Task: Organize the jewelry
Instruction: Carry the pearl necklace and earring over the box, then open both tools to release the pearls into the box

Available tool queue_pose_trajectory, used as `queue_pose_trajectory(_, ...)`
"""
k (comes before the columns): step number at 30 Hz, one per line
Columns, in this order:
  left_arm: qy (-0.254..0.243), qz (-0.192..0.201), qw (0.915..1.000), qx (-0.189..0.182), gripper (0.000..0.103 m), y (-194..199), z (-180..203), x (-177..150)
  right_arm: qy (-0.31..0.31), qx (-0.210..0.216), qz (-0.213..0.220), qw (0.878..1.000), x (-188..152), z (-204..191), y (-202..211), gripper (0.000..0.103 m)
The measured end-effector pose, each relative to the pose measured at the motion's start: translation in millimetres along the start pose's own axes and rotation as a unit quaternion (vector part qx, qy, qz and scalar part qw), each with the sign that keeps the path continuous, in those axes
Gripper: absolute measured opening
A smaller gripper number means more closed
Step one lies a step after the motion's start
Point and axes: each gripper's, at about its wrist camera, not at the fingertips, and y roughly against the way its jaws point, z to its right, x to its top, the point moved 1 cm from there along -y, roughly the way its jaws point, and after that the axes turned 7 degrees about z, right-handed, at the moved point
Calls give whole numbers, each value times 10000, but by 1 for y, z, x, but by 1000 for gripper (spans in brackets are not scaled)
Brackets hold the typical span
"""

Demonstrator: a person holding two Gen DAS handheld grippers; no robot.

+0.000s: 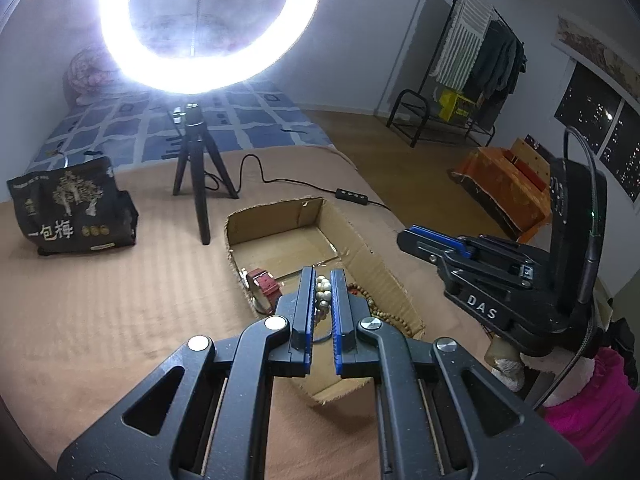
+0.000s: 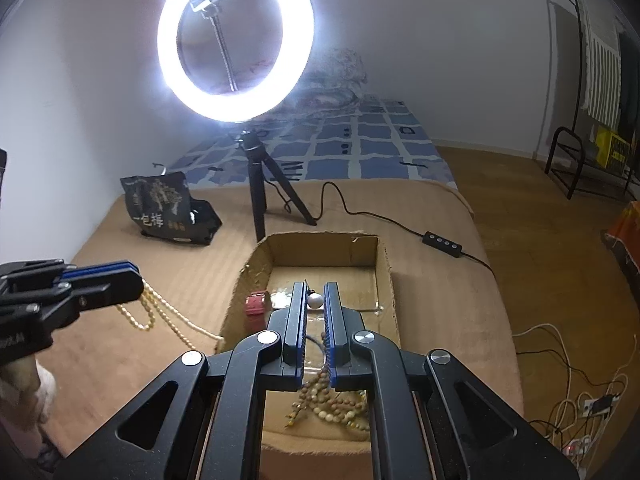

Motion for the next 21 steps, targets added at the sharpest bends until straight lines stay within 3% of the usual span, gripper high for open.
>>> queue_pose_trajectory(10,-151,-80,9998,42,5,-33,12,-1,-188,-9,-150,9997,1,20,-29,7)
queue_pose_trajectory(21,-211,-81,9996,146,5,-43,13,0,-197,67,-242,9995,0,20,-43,7)
